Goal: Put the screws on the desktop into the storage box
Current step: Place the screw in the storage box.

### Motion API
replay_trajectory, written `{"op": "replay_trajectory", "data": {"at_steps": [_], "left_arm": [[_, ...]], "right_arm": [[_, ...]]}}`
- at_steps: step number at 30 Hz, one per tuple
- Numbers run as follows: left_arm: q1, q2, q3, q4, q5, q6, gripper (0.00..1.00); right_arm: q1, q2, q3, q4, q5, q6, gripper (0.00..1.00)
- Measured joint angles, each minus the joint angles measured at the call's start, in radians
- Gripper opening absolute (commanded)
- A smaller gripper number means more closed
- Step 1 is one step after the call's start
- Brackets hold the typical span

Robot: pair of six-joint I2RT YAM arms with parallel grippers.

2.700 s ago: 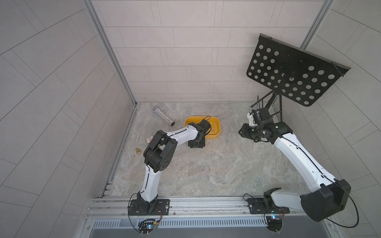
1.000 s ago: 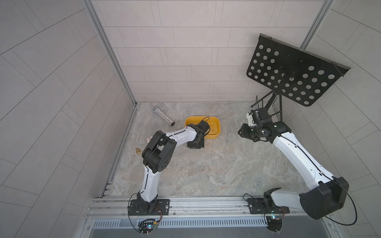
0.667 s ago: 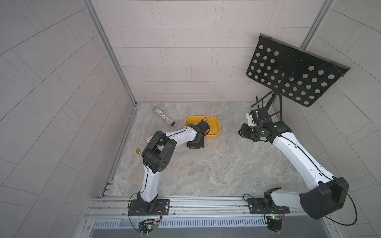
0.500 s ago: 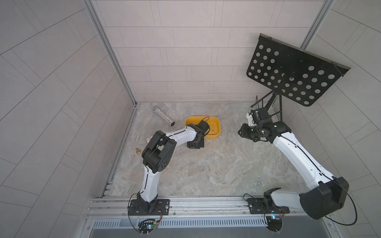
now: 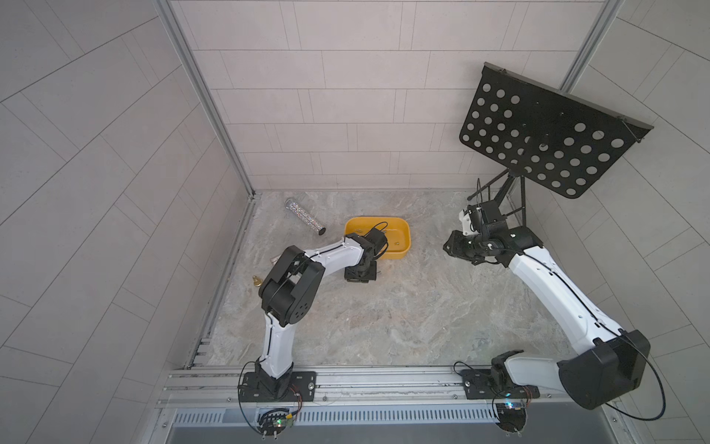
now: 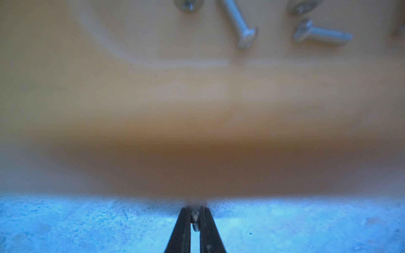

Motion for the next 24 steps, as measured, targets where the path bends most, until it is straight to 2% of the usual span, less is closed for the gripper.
{"op": "replay_trajectory", "data": {"at_steps": [15,24], "left_arm": [[0.0,-0.127,-0.035,-0.069,-0.016,0.019,0.08],[0.005,-0.166,0.089,-0.19,-0.051,0.06,0.08]], "right_arm": [[0.0,0.0,0.0,0.0,0.0,0.0,0.36],[0.0,0.003,0.0,0.0,-0.001,0.01,0.36]]}}
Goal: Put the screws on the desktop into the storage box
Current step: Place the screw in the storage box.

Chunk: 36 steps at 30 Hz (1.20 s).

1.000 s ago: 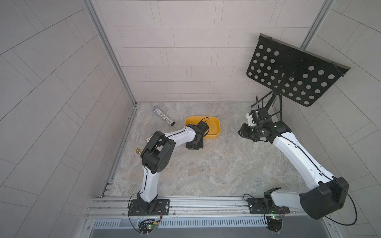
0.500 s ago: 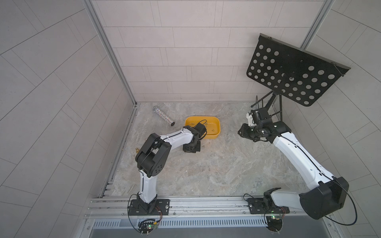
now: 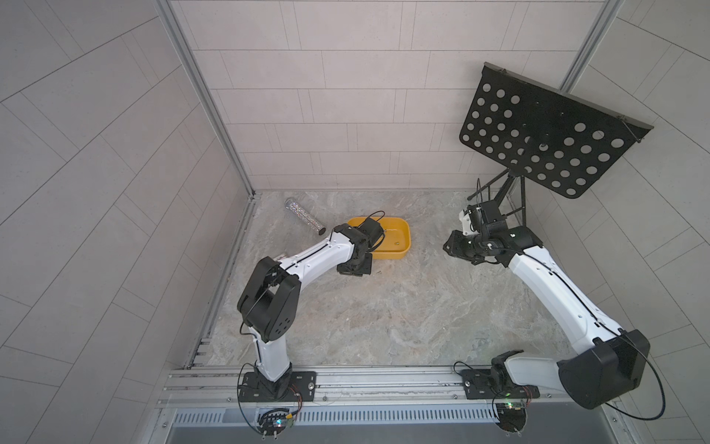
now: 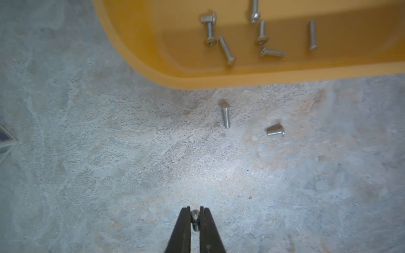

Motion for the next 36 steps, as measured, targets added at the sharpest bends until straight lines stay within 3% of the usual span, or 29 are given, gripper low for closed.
{"op": "replay_trajectory", "data": {"at_steps": [10,20,27,36], "left_arm": [[0.026,0.095,0.355,-0.127,-0.02,0.064,0.08],[0.077,0.421,0.716,-0.201,0.022,0.11,0.08],[0.127,0.565,0.827,-0.226,0.068,0.124,0.08],[0.183,0.62,0.84,-0.232,0.103,0.14,0.09]], "right_arm": [[0.0,0.01,0.004,0.0,-0.007,0.005,0.36],[0.0,0.019,0.012,0.002,-0.011,0.005,0.36],[0.0,0.037,0.012,0.003,-0.016,0.005,0.36],[0.0,0.056,0.012,0.003,-0.018,0.005,0.36]]}}
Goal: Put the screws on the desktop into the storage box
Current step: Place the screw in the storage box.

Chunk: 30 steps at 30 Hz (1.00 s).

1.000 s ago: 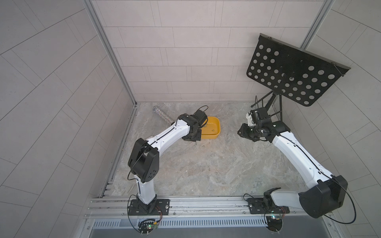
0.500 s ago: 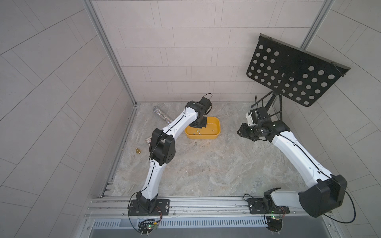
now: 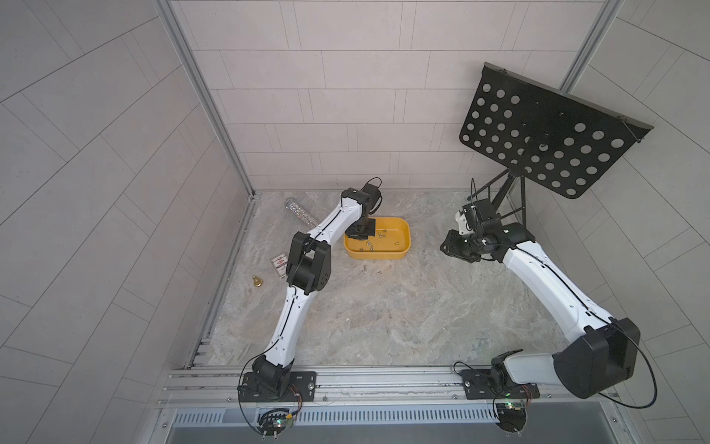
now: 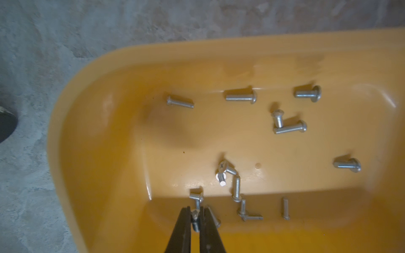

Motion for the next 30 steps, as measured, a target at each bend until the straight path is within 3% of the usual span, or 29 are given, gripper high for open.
{"op": "replay_trajectory", "data": {"at_steps": [11,22,27,30], "left_arm": [[0.01,0.009,0.003,0.0,0.018,0.016,0.18],[0.011,0.002,-0.006,0.003,0.027,0.035,0.38],[0.023,-0.113,-0.111,0.016,0.045,0.038,0.41],[0.039,-0.254,-0.182,0.024,0.05,0.045,0.43]], "right_arm": [[0.0,0.014,0.0,0.0,0.002,0.0,0.36],[0.006,0.01,0.0,-0.014,0.029,0.005,0.36],[0.026,-0.001,0.0,-0.017,0.044,0.024,0.36],[0.044,-0.003,0.003,-0.019,0.058,0.037,0.36]]}}
